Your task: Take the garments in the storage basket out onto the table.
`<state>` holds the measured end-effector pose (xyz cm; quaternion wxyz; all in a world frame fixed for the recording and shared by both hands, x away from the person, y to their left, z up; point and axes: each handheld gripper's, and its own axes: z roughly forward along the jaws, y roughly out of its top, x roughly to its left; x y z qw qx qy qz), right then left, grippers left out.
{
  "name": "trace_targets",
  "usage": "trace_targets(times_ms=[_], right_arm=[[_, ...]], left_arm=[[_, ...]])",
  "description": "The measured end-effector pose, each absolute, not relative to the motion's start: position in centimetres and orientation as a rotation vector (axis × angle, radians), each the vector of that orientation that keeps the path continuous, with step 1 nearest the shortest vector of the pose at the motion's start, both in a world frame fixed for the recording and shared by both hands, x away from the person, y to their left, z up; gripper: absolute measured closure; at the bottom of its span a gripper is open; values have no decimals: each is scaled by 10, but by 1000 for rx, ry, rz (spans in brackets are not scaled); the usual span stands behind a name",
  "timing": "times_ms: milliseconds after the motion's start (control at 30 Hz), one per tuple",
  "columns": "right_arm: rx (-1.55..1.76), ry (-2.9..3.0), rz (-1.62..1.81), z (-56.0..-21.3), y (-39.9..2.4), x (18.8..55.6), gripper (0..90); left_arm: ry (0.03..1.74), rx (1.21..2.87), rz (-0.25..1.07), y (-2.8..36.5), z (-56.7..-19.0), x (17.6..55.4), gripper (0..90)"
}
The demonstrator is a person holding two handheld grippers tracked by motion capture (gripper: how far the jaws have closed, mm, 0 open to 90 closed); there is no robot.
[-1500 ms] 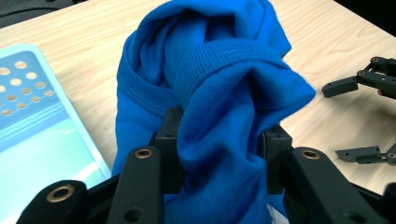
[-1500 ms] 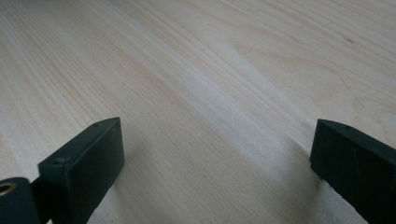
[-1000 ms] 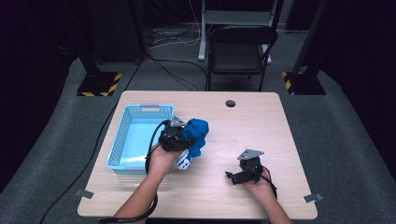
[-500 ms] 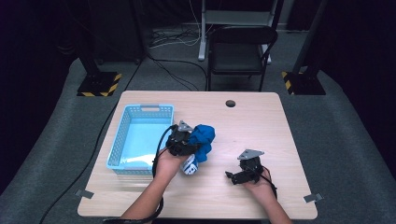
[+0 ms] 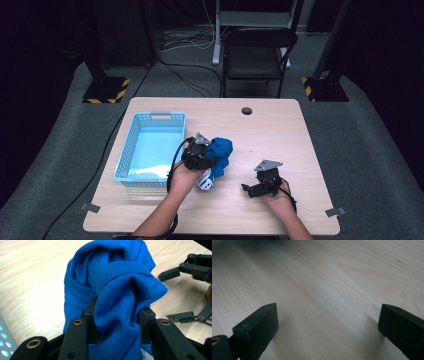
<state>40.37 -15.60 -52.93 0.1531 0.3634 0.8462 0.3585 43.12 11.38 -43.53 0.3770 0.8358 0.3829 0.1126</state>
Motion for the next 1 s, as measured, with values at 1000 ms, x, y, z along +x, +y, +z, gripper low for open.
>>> trace_targets(times_ms=[1000], right_arm=[[1043,2426,1030,-529,-156,404,22]], left_arm=[[1004,2165,217,102,-467,432,624]])
